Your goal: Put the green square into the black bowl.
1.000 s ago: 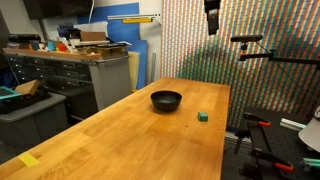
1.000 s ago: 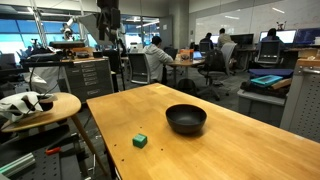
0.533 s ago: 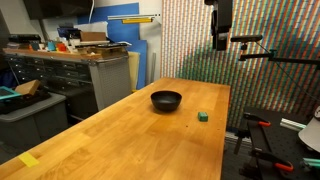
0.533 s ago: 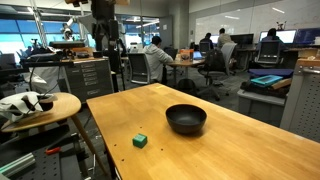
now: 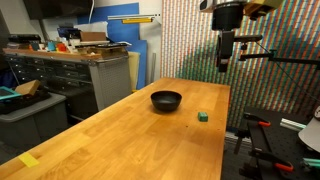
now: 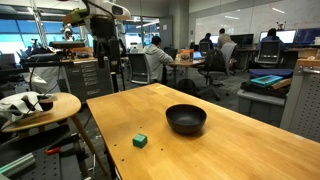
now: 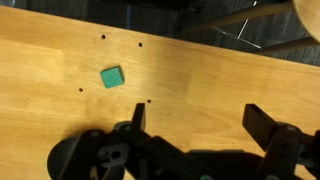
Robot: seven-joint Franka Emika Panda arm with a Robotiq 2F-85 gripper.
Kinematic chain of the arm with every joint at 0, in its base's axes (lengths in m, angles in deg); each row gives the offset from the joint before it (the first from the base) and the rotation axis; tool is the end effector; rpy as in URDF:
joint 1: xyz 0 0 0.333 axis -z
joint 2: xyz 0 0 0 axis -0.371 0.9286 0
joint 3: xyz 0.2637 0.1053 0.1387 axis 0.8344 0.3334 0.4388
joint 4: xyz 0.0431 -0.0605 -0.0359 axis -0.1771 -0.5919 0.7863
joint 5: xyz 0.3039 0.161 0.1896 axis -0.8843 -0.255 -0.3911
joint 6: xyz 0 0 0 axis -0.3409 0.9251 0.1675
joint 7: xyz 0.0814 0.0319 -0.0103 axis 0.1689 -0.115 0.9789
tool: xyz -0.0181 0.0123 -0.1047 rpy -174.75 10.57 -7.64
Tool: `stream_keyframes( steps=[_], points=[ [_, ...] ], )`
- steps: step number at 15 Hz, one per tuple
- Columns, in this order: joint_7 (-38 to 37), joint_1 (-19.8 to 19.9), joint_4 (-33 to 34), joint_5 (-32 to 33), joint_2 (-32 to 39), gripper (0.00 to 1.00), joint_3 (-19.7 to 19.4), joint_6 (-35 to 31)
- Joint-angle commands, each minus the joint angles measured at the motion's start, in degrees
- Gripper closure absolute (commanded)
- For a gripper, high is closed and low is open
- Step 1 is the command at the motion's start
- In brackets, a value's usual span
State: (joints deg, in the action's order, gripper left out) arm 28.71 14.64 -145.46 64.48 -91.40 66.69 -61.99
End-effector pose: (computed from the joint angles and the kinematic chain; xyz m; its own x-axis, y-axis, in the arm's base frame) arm 0.3662 0.0854 0.3939 0.9859 0.1622 -0.0403 0.1614 -0.9866 -0.0225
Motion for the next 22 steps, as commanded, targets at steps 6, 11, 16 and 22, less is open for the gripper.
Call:
stream_keyframes(
  steps=[6, 11, 16, 22],
  points=[
    [2.2, 4.5, -7.2, 1.8, 3.9, 0.00, -4.5, -15.7],
    [4.8, 5.9, -7.2, 5.9, 10.2, 0.00, -4.9, -22.1],
    [7.5, 6.3, -7.2, 9.7, 16.7, 0.00, -4.9, -27.3],
    [8.6, 7.3, -7.2, 14.6, 23.9, 0.00, -5.4, -33.6]
  ],
)
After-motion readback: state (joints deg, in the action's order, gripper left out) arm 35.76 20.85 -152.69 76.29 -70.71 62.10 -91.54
